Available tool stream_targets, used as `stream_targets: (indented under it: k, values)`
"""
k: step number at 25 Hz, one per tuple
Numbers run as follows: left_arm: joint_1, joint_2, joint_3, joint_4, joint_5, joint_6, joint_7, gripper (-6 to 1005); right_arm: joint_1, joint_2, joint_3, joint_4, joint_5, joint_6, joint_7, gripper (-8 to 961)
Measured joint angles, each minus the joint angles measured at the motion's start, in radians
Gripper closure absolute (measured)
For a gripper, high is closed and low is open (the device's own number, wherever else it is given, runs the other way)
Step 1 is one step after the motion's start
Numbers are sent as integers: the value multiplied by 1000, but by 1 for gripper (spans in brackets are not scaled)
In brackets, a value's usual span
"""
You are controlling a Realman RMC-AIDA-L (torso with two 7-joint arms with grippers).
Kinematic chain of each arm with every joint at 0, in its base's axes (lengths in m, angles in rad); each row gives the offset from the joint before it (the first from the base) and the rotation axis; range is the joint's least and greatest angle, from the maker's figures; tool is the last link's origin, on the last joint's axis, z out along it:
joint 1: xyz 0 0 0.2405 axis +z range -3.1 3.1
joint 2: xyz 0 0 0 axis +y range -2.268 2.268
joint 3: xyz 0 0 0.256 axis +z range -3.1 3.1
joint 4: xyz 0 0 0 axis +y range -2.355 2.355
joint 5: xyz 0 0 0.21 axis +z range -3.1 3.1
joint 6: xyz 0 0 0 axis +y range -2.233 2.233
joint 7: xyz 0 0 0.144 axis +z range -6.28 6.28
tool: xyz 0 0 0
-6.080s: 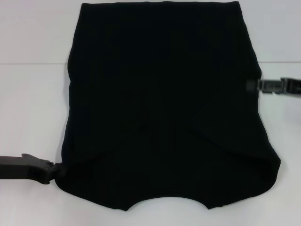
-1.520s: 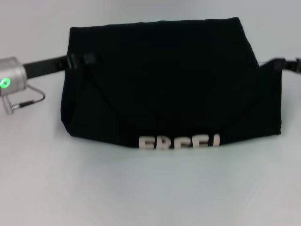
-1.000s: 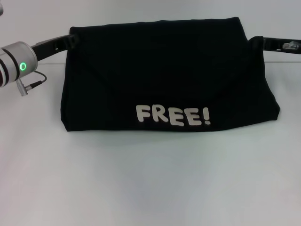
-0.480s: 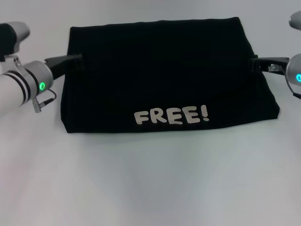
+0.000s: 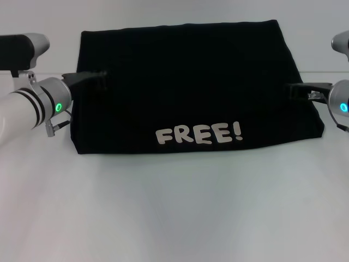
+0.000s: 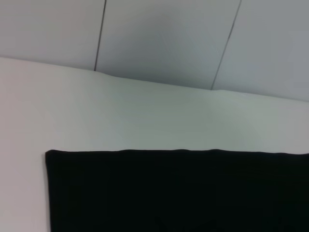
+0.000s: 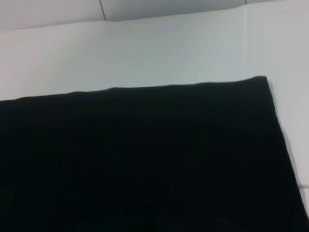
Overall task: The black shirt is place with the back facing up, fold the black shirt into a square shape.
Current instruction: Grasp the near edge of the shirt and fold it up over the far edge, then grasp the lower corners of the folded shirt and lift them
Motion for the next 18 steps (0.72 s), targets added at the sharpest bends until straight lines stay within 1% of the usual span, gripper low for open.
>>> stream_targets:
  k: [2, 6, 10, 12, 14, 15, 18]
  values:
    - [1, -2, 5, 1, 0, 1, 0, 860, -8, 4, 0, -7, 0, -4, 0, 844]
    - [6, -5, 58, 4, -2, 8, -5, 857, -24, 6, 0, -26, 0, -18, 0, 766]
    - [7, -5, 81, 27, 3, 44, -47, 678, -48, 23, 0, -97, 0, -64, 1, 687]
    - [20, -5, 95, 57, 3, 97, -88, 589, -62, 35, 0, -141, 0, -96, 6, 588]
    - [40, -5, 110, 99, 1, 162, -137, 376, -73, 42, 0, -179, 0, -125, 10, 489]
    - [54, -6, 117, 131, -1, 203, -163, 370, -78, 44, 2, -197, 1, -144, 12, 440]
    - [98, -9, 120, 223, -3, 336, -223, 352, -96, 45, 7, -251, 2, -206, 38, 383]
